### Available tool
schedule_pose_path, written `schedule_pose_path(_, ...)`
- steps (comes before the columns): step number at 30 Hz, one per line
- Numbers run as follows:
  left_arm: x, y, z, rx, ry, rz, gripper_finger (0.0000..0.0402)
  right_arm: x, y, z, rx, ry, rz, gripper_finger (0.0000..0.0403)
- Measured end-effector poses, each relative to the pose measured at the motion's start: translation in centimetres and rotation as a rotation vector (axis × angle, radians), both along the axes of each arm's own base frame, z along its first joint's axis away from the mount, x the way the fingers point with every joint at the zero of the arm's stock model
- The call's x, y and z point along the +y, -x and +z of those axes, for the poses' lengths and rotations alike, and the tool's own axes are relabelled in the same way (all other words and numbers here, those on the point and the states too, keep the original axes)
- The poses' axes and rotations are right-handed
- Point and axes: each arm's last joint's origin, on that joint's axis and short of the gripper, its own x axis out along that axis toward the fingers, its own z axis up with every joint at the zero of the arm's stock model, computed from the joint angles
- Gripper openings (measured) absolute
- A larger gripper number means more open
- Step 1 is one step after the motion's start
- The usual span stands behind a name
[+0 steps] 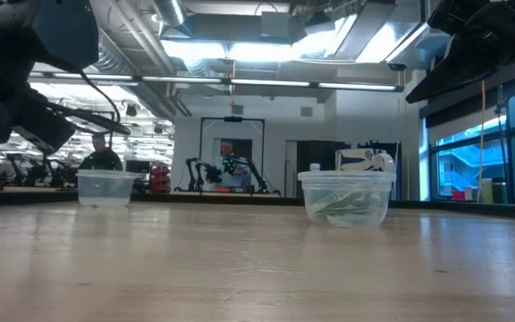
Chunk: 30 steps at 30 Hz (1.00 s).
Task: Pick and place Stevia / Truvia into bins
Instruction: Put the green stevia packet into the circular transparent container
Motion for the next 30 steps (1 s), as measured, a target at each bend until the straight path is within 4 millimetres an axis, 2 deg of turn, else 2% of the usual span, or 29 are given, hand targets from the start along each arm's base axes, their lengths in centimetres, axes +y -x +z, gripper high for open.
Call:
schedule_pose_path(13, -0.01, -0.01, 0.09, 0.0, 0.004, 0.0, 0.0042, 0.0, 0.0, 0.0, 0.0, 0.0, 0.0, 0.0192)
schedule_pose_path(22, -0.02, -0.01, 0.11, 0.001, 0.007, 0.0, 0.0005, 0.0, 0.0, 0.0, 0.0, 0.0, 0.0, 0.0192)
schedule_pose_path(30, -0.07, 0.01, 0.12, 0.008, 0.023, 0.0, 0.0005, 0.0, 0.0, 0.0, 0.001, 0.003, 0.002, 0.0192)
